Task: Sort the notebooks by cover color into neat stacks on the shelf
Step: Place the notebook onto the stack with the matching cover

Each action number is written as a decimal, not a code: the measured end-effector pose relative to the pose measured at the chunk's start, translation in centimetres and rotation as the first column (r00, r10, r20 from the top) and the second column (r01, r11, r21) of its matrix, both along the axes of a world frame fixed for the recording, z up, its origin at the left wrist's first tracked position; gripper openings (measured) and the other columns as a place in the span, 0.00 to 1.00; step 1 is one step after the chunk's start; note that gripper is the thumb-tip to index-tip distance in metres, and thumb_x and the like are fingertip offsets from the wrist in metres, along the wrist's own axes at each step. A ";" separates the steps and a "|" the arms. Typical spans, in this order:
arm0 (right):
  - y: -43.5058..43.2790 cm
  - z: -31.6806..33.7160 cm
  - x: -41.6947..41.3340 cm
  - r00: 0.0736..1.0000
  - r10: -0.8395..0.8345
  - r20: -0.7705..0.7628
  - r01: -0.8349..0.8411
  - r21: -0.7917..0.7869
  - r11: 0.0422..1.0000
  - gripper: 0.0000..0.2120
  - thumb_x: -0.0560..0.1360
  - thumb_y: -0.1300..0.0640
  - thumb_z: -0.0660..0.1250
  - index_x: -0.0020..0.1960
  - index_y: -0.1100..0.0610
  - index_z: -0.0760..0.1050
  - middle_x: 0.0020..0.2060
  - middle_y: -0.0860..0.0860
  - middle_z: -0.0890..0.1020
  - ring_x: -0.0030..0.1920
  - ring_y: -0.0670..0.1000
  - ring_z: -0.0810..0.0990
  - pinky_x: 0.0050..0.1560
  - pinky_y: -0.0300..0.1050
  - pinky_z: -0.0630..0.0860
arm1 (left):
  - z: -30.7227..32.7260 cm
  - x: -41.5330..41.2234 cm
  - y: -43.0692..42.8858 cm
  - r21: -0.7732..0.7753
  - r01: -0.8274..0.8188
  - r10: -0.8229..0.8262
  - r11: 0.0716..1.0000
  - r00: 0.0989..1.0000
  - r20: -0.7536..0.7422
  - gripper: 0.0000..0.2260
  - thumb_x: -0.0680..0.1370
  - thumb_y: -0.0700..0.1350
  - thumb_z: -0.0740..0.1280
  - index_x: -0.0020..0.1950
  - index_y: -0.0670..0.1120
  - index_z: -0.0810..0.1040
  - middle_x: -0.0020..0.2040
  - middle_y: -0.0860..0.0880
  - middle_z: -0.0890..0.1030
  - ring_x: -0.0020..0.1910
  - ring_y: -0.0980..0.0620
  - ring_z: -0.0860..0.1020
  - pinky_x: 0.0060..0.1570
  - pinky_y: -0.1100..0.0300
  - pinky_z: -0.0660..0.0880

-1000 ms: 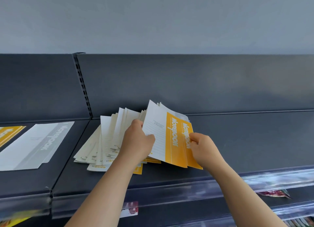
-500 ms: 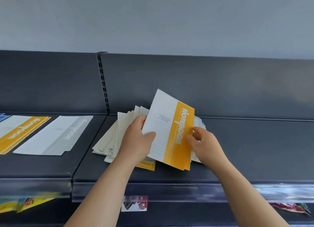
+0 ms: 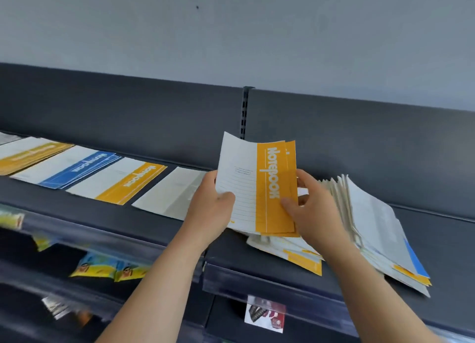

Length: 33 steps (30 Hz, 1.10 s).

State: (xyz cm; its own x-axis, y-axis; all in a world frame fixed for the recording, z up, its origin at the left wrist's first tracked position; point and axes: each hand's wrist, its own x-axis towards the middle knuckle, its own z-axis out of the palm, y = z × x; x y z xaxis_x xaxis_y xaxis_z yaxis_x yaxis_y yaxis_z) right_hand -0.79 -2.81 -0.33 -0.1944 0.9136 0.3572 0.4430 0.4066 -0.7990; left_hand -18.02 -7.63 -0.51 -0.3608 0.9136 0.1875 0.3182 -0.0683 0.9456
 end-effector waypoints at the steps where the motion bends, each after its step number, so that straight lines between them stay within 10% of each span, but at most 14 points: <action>1: 0.0 0.0 -1.5 1.000 0.017 0.001 -0.017 0.003 1.000 0.18 0.76 0.58 0.65 0.57 0.37 0.67 0.47 0.34 0.74 0.41 0.43 0.79 0.40 0.46 0.81 | 0.0 -1.5 -0.3 -0.006 -0.004 0.004 1.000 1.000 -0.003 0.17 0.78 0.37 0.57 0.62 0.54 0.69 0.55 0.59 0.77 0.53 0.61 0.75 0.40 0.67 0.72; 12: -0.4 -2.0 -20.6 0.991 0.129 -0.038 -0.132 -0.093 0.987 0.19 0.75 0.59 0.66 0.61 0.41 0.68 0.50 0.38 0.76 0.44 0.43 0.79 0.35 0.32 0.72 | -0.1 -20.5 -3.7 -0.034 -0.056 0.051 0.998 0.991 -0.125 0.18 0.80 0.38 0.58 0.56 0.62 0.71 0.54 0.61 0.78 0.51 0.61 0.76 0.32 0.74 0.71; 33: 4.0 -3.9 -40.8 0.995 0.097 -0.018 -0.099 -0.216 0.971 0.22 0.75 0.54 0.68 0.67 0.51 0.69 0.44 0.43 0.77 0.43 0.43 0.77 0.41 0.34 0.74 | -2.7 -40.3 0.2 -0.041 -0.256 0.245 0.966 0.954 -0.174 0.11 0.78 0.39 0.64 0.58 0.51 0.74 0.54 0.57 0.78 0.49 0.59 0.76 0.28 0.74 0.71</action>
